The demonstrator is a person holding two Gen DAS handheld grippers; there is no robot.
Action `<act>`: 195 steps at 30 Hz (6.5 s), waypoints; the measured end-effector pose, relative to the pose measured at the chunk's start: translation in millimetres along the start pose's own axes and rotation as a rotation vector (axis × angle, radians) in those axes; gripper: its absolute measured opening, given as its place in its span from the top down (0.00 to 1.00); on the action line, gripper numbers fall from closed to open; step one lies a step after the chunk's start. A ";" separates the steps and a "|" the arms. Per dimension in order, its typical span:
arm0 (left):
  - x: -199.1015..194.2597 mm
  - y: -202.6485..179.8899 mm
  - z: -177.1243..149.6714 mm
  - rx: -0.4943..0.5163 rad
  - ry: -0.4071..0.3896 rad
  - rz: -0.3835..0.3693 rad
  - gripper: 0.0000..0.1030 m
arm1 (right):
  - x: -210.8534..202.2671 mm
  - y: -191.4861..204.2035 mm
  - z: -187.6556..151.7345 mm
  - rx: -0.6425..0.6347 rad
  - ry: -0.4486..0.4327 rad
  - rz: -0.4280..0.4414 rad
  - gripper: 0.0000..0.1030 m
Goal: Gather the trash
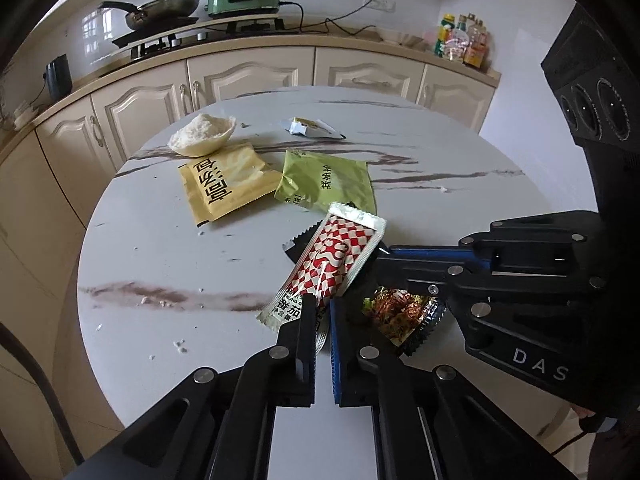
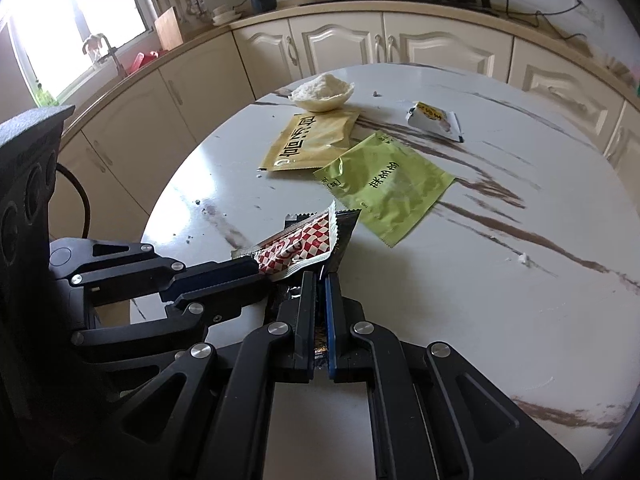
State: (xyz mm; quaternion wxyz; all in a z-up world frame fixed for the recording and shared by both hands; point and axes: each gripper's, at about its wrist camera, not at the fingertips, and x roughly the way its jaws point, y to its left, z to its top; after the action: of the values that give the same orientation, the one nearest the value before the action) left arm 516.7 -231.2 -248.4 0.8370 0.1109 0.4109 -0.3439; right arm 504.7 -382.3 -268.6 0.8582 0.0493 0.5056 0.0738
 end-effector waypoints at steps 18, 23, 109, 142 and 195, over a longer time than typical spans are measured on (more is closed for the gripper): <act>-117.8 56.3 -36.7 -0.134 -0.169 0.054 0.98 | -42.3 77.1 24.8 -0.088 -0.129 0.035 0.96; -162.4 112.2 -73.5 -0.216 -0.186 0.135 0.98 | -20.9 146.2 39.6 -0.178 -0.127 0.101 0.96; -276.6 -97.7 -204.7 -0.324 -0.789 0.780 0.01 | -257.5 195.3 -37.4 -0.158 -0.777 -0.113 0.00; -70.6 41.4 19.1 -0.307 -0.183 0.353 0.01 | -126.3 -53.0 23.0 0.189 -0.425 -0.341 0.00; -42.0 148.0 25.8 -0.285 -0.068 0.136 0.53 | 73.5 -23.6 76.2 0.108 0.017 -0.277 0.01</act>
State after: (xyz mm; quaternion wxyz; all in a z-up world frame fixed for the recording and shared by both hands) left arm 613.2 -113.6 -214.1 0.8790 0.0071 0.4186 -0.2280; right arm 608.3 -393.2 -298.7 0.8520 0.0246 0.5180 -0.0724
